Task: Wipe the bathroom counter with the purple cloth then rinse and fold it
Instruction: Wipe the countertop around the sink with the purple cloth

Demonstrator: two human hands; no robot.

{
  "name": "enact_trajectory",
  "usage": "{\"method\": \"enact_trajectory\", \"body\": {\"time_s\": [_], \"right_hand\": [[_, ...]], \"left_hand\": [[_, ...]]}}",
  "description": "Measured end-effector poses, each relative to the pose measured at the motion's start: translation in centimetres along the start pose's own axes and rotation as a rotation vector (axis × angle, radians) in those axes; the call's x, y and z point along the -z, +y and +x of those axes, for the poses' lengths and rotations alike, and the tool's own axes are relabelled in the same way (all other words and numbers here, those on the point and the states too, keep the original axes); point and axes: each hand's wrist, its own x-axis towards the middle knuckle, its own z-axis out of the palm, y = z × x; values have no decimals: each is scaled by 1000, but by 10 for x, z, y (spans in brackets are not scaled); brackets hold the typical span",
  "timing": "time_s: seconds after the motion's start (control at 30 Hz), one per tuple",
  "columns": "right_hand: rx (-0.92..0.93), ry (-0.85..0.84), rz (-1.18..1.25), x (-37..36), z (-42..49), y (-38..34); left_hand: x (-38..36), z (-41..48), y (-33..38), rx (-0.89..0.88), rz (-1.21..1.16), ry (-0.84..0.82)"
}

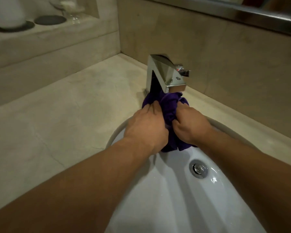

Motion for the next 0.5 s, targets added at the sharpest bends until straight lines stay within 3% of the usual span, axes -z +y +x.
{"method": "enact_trajectory", "body": {"time_s": [0.5], "right_hand": [[78, -12, 40, -37, 39, -119]], "left_hand": [[6, -38, -119, 107, -2, 133]]}}
